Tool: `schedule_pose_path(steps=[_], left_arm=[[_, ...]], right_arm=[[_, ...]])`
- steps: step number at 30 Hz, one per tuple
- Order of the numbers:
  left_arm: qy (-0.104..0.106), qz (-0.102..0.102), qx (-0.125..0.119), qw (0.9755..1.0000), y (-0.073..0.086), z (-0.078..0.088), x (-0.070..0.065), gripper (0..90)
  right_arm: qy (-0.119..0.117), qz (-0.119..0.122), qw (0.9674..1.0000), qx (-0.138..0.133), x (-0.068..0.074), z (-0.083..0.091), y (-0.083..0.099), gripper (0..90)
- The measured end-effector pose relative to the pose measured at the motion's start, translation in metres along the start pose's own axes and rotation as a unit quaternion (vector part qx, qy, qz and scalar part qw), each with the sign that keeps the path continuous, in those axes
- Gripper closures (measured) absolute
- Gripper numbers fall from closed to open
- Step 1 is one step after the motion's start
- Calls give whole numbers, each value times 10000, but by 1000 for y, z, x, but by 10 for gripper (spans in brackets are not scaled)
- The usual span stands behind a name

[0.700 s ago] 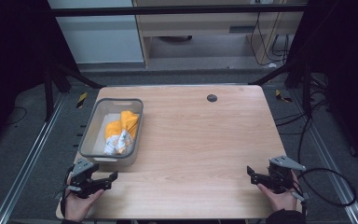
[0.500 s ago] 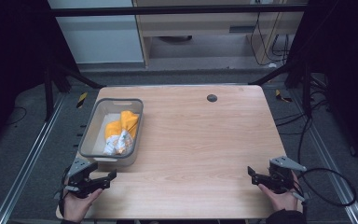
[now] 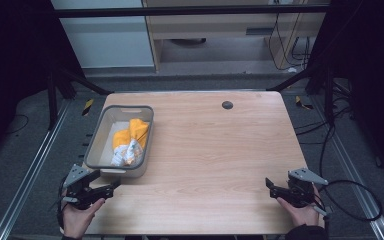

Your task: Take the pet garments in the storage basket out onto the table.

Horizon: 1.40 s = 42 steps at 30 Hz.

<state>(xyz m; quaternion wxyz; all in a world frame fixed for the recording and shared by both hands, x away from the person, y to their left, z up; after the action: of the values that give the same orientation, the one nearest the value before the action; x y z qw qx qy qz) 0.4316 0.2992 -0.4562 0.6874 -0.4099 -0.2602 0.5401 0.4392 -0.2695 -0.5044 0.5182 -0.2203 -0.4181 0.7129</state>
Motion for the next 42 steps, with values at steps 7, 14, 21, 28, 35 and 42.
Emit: schedule_pose_path(steps=[7, 14, 21, 28, 35, 42], left_arm=[[-33, -62, -24, 10000, -7, 2, -2, 141], [1, -27, -64, 10000, -19, 5, -3, 143], [-29, -23, -93, 10000, -27, 6, -3, 148], [-85, -35, -176, 9998, -40, 7, 0, 152], [-89, -76, -209, 9997, -54, 3, -3, 154], [-151, -163, -119, 9997, -62, -4, -4, 154]], right_arm=[[-1, 38, 10000, -17, 0, -1, 0, 134], [10, 112, 9999, -26, 1, -2, 1, 132], [-19, 138, 9999, 4, 1, -3, 1, 135], [-25, 132, 9999, 0, 2, -3, 1, 137], [-24, 117, 9999, 18, 3, -3, 2, 138], [-44, 170, 9998, -20, 5, -3, 2, 139]])
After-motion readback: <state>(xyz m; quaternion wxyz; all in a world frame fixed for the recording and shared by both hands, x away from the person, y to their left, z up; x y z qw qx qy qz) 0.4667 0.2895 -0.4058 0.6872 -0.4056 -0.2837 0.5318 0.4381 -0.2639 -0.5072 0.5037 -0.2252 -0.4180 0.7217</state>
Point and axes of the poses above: each handheld gripper's, and its own axes: z roughly backward along the jaws, y roughly out of its underside, x roughly to its left, the point moved 4 cm from there along -z, roughly forward along the jaws, and after that the axes turned 7 degrees about -y, right-handed, at the moved point
